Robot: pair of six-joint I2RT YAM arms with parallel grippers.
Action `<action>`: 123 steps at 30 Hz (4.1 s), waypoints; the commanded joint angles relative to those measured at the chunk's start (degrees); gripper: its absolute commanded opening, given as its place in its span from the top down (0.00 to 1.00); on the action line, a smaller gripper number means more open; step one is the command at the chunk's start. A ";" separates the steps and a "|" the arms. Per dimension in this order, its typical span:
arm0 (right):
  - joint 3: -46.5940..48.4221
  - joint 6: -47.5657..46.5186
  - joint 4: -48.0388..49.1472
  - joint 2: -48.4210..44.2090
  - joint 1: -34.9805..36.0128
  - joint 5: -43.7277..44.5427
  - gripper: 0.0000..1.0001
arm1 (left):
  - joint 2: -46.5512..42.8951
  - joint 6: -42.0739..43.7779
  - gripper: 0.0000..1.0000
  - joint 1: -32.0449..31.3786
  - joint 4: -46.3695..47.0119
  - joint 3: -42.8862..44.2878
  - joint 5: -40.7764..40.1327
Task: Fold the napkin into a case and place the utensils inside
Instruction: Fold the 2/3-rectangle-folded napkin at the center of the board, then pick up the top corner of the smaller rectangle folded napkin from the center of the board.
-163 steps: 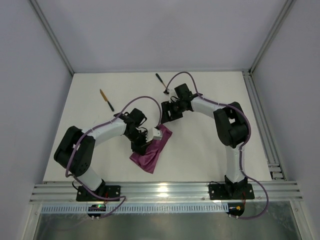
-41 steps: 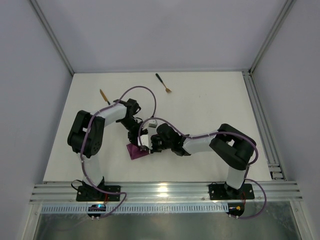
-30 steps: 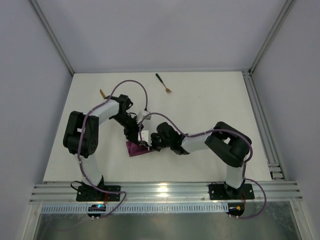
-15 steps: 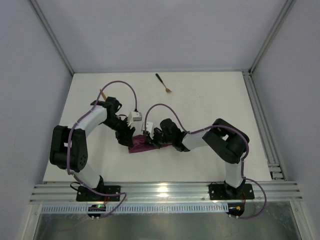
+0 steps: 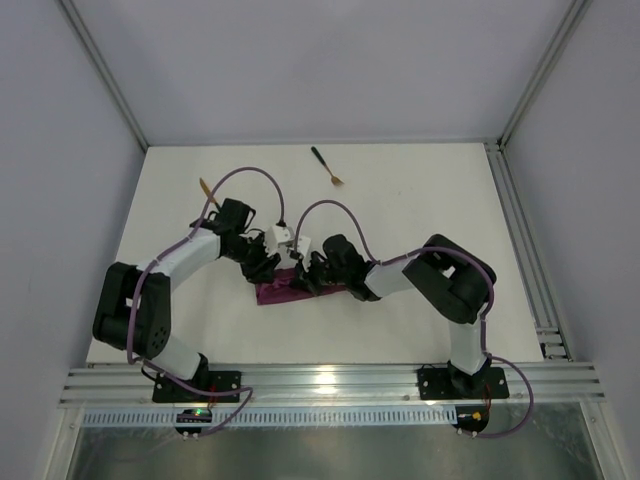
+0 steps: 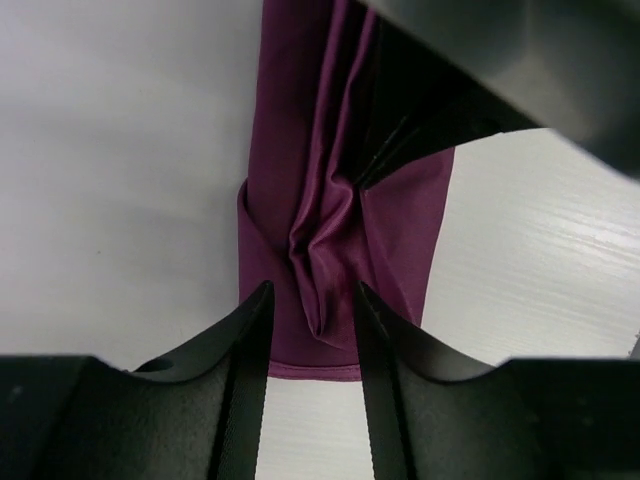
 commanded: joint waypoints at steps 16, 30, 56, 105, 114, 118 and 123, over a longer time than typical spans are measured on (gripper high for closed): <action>2.79 7.11 3.76 3.26 -2.50 -2.11 0.96 | -4.11 4.85 0.50 8.42 -12.12 2.40 10.95; 4.29 9.57 2.53 3.35 -2.68 -2.20 0.96 | -4.03 -2.00 0.42 0.95 9.85 -5.96 -7.69; 19.92 11.94 -19.68 3.50 -7.25 -7.74 0.92 | -0.51 -7.19 1.00 2.88 5.02 -0.96 0.92; 23.28 8.52 -24.37 -0.08 -8.13 -8.08 0.52 | 5.38 -12.11 1.00 10.00 7.75 1.33 12.08; 22.48 11.50 -12.42 5.01 -6.19 -12.74 0.38 | 4.06 -11.32 1.00 10.00 6.43 1.50 14.10; 23.88 11.95 -10.92 7.74 -5.41 -15.03 0.38 | 4.24 -11.14 1.00 10.00 5.90 1.59 14.10; 23.81 11.68 -12.32 9.23 -4.52 -14.95 0.40 | 4.41 -11.23 1.00 10.00 5.90 1.51 14.19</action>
